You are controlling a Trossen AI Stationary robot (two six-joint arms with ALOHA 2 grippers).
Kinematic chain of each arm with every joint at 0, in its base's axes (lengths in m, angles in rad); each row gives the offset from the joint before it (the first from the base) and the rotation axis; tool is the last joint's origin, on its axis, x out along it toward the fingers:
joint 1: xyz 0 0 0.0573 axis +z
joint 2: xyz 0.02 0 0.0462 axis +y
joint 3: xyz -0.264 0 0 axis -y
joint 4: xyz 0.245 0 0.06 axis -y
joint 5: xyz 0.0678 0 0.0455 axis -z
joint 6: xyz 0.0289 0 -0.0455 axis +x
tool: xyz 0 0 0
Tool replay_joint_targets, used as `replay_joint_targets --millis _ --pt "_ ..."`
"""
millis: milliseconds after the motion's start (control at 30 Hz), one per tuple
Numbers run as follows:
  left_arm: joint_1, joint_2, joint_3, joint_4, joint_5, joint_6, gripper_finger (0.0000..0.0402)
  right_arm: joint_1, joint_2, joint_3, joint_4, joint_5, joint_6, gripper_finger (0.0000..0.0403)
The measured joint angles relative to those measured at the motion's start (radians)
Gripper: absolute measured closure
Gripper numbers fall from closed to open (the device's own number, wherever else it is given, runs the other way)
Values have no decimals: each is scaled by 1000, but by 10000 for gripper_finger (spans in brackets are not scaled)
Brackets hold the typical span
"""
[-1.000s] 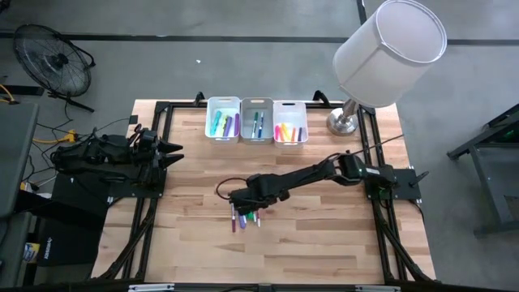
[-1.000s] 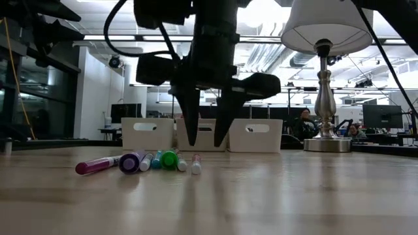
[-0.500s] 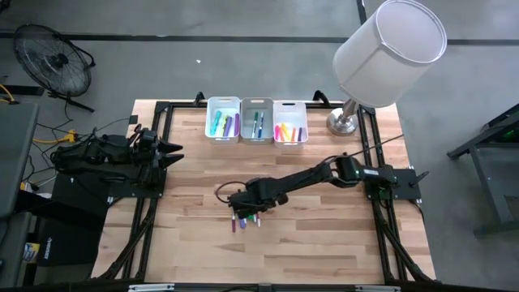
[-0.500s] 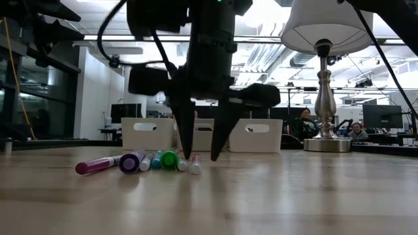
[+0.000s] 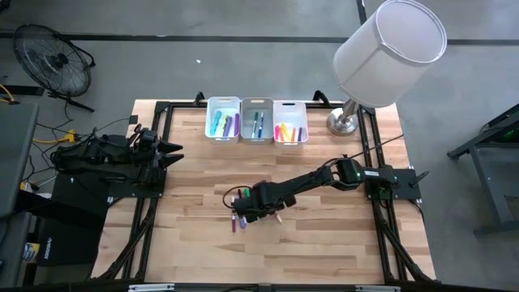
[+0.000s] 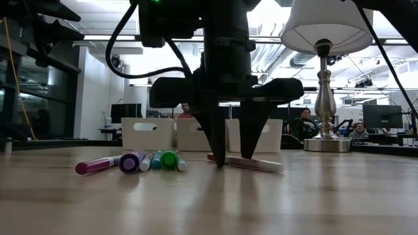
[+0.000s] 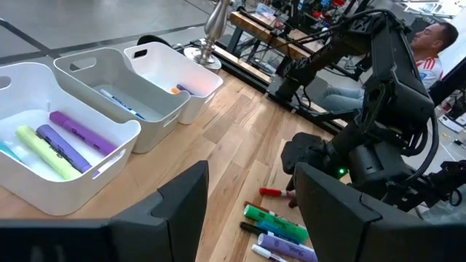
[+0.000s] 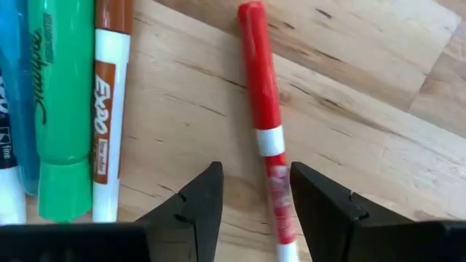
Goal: Pick & Place Markers
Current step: Put the red marker pen into the gray bin
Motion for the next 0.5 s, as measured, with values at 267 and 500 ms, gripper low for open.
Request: replay_joint_targets --millis 267,500 --pt "0 0 0 0 0 0 200 5 0 -2 15 0 -52 253" --pt "0 0 0 0 0 0 200 7 1 -2 27 -11 -130 253"
